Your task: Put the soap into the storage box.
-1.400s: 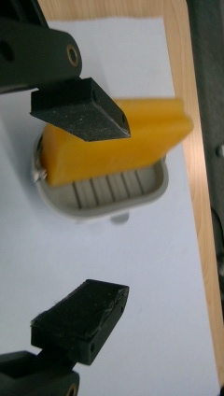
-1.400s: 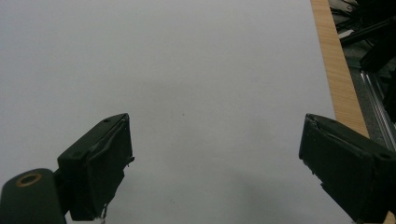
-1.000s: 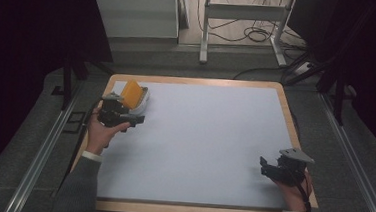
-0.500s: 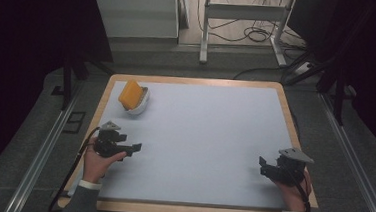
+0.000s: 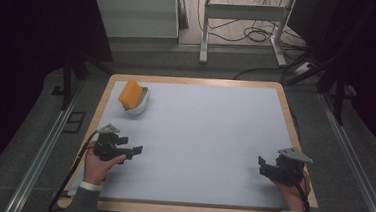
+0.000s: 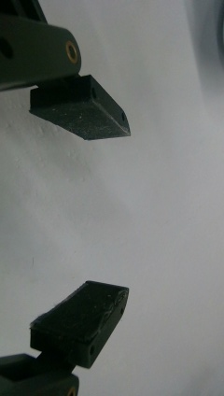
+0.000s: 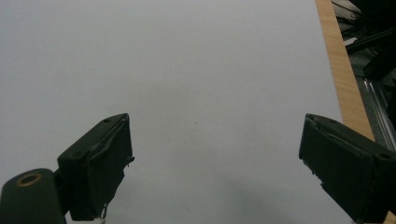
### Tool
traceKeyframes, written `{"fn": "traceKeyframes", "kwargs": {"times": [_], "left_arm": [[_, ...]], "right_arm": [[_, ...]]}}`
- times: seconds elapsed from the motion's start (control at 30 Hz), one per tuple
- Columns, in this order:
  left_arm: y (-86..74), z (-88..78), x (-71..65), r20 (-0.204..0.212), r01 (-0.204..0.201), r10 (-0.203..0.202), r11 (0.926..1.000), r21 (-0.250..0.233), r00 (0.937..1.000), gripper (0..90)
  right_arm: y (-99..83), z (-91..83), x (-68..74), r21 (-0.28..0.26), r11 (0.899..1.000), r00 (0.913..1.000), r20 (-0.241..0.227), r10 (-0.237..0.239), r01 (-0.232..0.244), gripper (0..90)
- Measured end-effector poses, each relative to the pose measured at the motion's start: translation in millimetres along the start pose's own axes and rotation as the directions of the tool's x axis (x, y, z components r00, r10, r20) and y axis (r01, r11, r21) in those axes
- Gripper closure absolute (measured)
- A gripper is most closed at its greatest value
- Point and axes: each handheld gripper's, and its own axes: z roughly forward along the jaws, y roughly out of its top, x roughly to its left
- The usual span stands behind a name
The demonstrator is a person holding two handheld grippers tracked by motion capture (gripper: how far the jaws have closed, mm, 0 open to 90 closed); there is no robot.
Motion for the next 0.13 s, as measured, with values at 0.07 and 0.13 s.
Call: {"fn": "traceKeyframes", "kwargs": {"times": [0.07, 0.13], "left_arm": [[-0.1, 0.1, 0.0, -0.008, -0.004, 0.004, 1.0000, -0.006, 1.0000, 20.3], [-0.3, 0.8, 0.4, -0.024, -0.014, 0.014, 0.9999, -0.006, 0.9996, 20.3]], "right_arm": [[0.9, 0.1, 2.4, -0.006, 1.000, 0.9999, -0.009, -0.008, 0.008, 9.8], [1.2, 0.0, 3.1, -0.006, 1.000, 0.9999, -0.012, -0.012, 0.011, 9.8]]}}
